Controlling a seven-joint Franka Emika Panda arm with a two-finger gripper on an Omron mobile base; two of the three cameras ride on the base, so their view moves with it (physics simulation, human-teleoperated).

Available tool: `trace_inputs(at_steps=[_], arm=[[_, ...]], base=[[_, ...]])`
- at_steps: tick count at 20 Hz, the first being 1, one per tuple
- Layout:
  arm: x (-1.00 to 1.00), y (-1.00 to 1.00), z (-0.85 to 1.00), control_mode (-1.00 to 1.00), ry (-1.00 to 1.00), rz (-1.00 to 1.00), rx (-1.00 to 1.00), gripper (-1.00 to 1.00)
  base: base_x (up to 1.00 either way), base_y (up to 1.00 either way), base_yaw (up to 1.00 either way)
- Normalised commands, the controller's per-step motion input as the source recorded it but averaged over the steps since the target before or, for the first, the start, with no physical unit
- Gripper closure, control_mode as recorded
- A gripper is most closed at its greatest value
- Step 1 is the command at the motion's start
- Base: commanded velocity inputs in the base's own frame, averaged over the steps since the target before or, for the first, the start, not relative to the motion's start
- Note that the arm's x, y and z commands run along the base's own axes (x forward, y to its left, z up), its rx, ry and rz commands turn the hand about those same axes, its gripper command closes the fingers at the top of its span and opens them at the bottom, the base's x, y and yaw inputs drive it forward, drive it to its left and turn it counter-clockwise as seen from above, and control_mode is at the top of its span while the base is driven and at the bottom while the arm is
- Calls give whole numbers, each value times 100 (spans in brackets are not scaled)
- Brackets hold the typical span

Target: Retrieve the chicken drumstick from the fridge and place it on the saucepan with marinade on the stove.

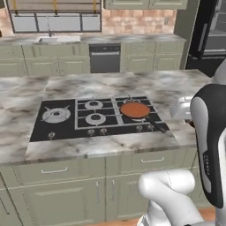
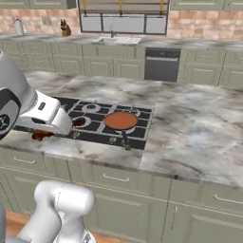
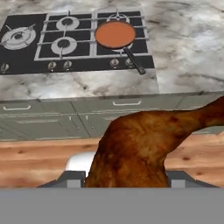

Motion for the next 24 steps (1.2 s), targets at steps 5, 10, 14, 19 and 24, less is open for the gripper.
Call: trace_inputs(at_steps=[5,10,14,19,24], arm=[[0,0,0,100,0,0,0,100],[0,0,0,100,0,0,0,100],[0,0,0,100,0,0,0,100],[0,0,0,100,0,0,0,100],[0,0,0,100,0,0,0,100]], base=[[42,0,-23],[44,-13,0],[63,-10,0],[47,-16,1],[34,-10,1]])
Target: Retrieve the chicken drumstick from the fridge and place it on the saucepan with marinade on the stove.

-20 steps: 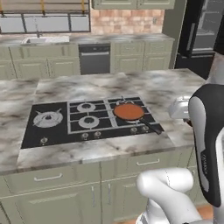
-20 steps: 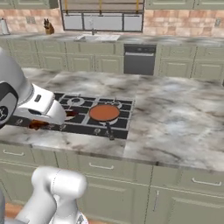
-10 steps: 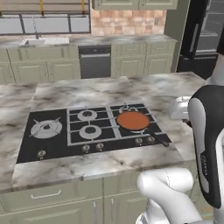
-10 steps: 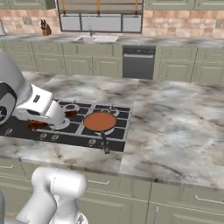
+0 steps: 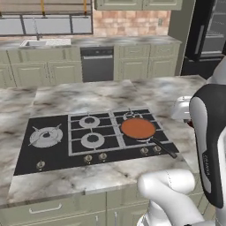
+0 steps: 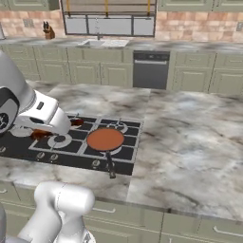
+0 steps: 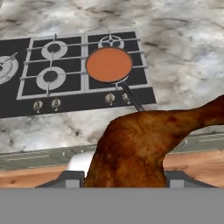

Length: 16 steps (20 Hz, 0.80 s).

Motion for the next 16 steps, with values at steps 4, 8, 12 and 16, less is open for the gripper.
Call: trace_inputs(at_steps=[4,8,12,16], arm=[[0,0,0,100,0,0,0,100],[16,0,-3,-100,4,1,0,100],[95,-5,-6,-100,22,3,2,100],[100,-4,-11,-100,30,3,2,100]], base=[[33,-14,3],[34,-6,2],[0,0,0],[0,0,0]])
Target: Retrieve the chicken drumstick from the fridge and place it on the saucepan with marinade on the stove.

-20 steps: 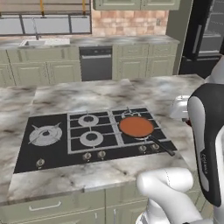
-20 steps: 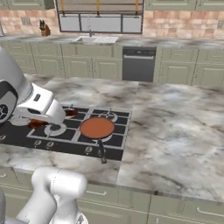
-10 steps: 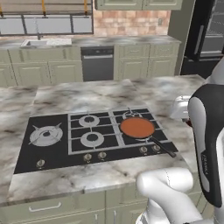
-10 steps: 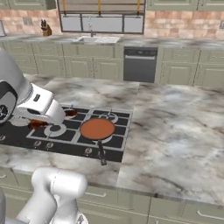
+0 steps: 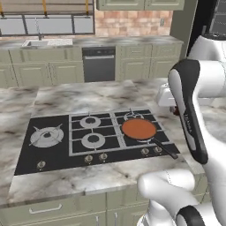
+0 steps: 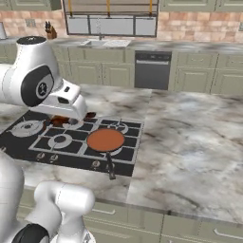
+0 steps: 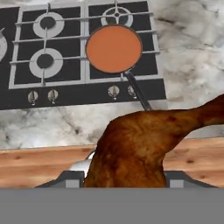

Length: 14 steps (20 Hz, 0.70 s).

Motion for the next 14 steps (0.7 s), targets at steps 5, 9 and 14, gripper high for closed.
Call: trace_inputs(at_steps=[5,9,14], arm=[[81,0,-35,-100,37,1,0,100],[59,0,-55,-100,11,0,0,100],[39,0,-38,-100,-16,0,0,100]], base=[[0,0,0],[0,0,0],[0,0,0]])
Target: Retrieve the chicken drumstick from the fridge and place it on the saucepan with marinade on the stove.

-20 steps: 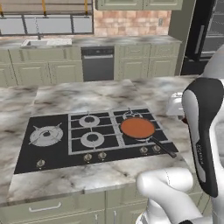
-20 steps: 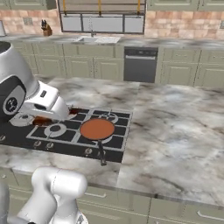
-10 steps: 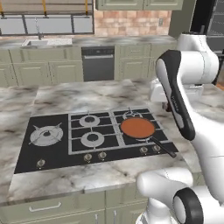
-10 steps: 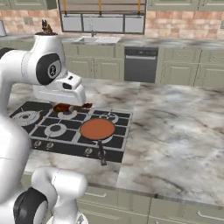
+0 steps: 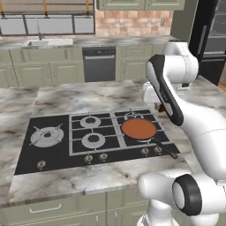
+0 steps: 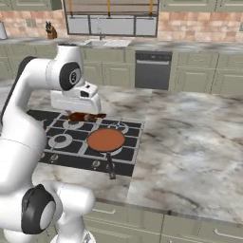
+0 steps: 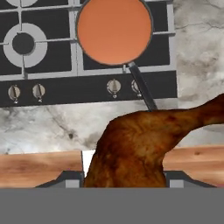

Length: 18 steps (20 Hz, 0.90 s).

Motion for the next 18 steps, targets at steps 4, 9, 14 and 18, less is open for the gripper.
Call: trace_inputs(at_steps=[4,9,14,18], arm=[[34,0,-46,-100,-18,0,0,100],[33,0,-32,-100,3,0,0,100],[24,0,-22,-100,4,0,0,100],[30,0,-20,-100,3,0,0,100]], base=[[0,0,0],[0,0,0],[0,0,0],[0,0,0]])
